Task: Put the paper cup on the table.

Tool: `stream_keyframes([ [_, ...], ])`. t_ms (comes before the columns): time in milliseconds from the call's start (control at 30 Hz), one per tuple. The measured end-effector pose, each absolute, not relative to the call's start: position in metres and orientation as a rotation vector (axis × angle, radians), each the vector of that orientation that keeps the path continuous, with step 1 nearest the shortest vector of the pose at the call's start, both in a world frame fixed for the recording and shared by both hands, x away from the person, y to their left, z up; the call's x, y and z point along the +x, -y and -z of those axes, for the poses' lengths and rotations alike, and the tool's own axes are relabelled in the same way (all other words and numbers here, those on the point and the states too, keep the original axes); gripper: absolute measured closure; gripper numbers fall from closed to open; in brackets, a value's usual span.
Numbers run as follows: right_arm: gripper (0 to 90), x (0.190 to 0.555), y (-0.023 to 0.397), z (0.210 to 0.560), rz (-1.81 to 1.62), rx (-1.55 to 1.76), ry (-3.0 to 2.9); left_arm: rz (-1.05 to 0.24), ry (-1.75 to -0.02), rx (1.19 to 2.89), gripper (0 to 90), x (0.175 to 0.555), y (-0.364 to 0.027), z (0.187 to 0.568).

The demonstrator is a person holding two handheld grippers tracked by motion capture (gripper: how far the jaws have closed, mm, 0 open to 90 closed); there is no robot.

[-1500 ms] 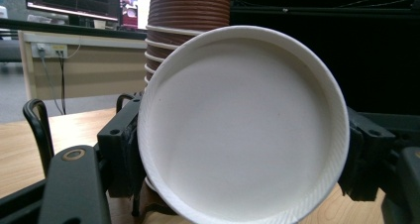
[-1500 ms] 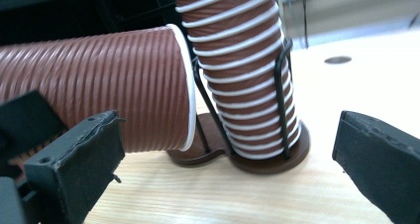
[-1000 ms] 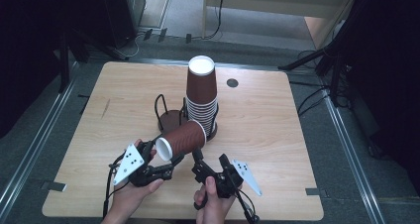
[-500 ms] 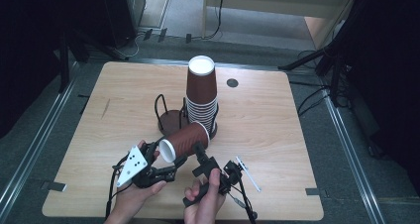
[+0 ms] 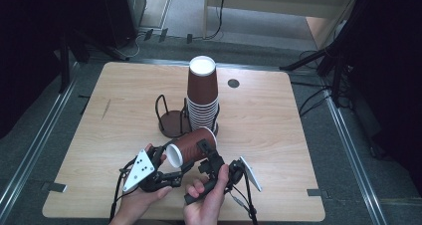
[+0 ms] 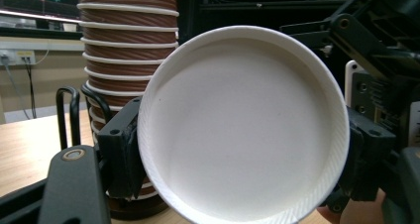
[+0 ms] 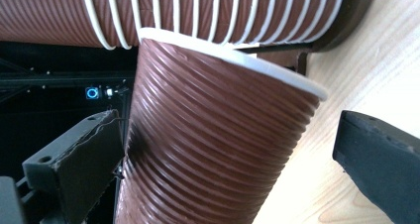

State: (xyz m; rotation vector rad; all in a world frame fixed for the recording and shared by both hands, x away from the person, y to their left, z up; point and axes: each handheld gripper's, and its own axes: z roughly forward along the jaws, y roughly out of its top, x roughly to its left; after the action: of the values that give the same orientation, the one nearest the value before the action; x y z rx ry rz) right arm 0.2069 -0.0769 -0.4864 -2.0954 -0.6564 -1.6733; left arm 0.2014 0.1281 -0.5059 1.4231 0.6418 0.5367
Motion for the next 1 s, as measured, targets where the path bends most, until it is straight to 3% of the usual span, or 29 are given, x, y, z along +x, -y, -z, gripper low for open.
stream_keyframes([
  [1000, 1.2, 0.223, 0.086, 0.493, 1.606, -1.990, 0.504, -0.531, -0.579, 1.425, 23.0, 0.198, -0.126, 0.505],
])
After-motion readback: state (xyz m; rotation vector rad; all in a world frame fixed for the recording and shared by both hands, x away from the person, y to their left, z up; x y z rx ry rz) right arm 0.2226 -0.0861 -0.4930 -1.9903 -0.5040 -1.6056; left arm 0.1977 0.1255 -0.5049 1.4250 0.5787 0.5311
